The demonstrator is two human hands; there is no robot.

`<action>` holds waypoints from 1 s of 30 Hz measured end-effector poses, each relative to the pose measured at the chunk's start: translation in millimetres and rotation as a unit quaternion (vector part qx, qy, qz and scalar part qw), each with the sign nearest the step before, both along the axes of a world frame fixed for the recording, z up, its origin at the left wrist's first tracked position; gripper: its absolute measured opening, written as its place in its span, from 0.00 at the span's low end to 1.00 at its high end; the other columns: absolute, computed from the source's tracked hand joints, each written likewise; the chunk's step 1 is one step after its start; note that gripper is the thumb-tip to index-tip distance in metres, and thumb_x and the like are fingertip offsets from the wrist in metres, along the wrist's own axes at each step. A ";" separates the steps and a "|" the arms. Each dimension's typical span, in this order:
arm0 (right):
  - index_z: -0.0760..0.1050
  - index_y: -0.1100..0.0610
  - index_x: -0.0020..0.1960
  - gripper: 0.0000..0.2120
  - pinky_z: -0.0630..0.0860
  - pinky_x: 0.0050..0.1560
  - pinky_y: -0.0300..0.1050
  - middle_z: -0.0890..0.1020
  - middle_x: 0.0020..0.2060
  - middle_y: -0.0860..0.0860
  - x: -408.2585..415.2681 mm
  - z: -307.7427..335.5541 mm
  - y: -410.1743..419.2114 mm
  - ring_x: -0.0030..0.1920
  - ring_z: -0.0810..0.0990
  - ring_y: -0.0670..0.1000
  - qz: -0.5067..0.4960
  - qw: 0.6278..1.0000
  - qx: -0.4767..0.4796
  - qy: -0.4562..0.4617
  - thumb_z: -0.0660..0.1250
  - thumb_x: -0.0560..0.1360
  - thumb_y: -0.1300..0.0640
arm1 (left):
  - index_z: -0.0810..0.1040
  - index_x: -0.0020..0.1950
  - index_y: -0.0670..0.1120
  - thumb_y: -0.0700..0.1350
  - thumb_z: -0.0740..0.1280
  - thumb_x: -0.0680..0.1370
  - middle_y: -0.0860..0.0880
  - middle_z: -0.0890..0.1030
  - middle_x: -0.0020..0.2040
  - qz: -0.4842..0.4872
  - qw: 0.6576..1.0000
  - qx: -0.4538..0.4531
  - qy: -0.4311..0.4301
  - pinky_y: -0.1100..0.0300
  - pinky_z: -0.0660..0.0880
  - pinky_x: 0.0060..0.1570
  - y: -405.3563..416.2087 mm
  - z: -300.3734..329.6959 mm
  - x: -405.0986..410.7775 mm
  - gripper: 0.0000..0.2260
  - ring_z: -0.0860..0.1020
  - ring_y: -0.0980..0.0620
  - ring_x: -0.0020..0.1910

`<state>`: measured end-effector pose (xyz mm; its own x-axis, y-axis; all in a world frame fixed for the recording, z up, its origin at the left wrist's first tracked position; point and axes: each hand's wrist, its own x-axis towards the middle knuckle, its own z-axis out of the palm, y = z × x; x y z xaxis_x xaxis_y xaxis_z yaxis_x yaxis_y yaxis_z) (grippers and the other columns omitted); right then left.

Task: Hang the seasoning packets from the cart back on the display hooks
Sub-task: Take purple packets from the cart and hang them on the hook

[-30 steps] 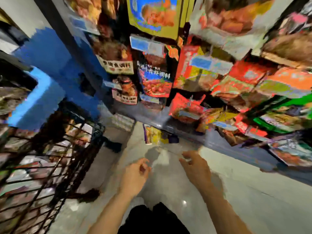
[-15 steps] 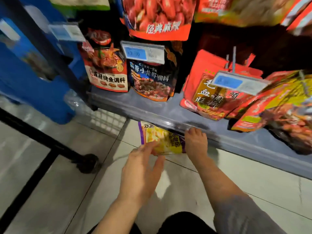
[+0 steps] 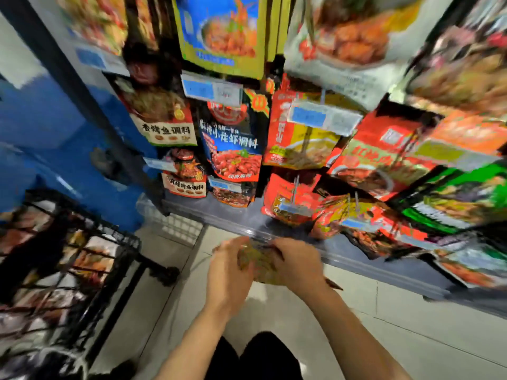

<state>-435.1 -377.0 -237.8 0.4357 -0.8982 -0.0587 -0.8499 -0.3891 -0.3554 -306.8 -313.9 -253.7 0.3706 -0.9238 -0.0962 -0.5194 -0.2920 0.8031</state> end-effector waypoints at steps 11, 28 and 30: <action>0.82 0.52 0.41 0.08 0.70 0.33 0.44 0.80 0.32 0.45 -57.9 401.6 51.5 0.35 0.78 0.50 0.001 0.982 -0.061 -0.179 0.65 0.68 0.50 | 0.83 0.43 0.40 0.46 0.66 0.70 0.54 0.80 0.41 -0.093 0.965 -0.244 0.008 0.75 0.69 0.43 25.3 365.2 -37.0 0.11 0.76 0.60 0.43; 0.81 0.55 0.45 0.05 0.69 0.45 0.44 0.82 0.40 0.47 -45.8 533.1 40.8 0.43 0.79 0.51 0.020 0.907 -0.317 -0.275 0.68 0.70 0.58 | 0.82 0.41 0.51 0.47 0.72 0.70 0.53 0.82 0.39 0.028 0.913 -0.334 0.231 0.56 0.71 0.45 46.9 511.0 26.4 0.02 0.77 0.55 0.41; 0.79 0.53 0.44 0.05 0.66 0.46 0.47 0.83 0.39 0.48 -28.1 547.9 33.9 0.41 0.80 0.54 0.044 0.894 -0.387 -0.220 0.67 0.69 0.56 | 0.81 0.45 0.53 0.48 0.70 0.69 0.52 0.83 0.45 0.016 0.914 -0.334 0.228 0.57 0.74 0.49 45.8 518.9 39.6 0.06 0.80 0.54 0.45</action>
<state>-463.2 -343.1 310.0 0.3341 -0.5571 0.7603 -0.6479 -0.7216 -0.2441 -267.3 -268.1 265.2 0.4601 -0.8225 0.3343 -0.0854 0.3338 0.9388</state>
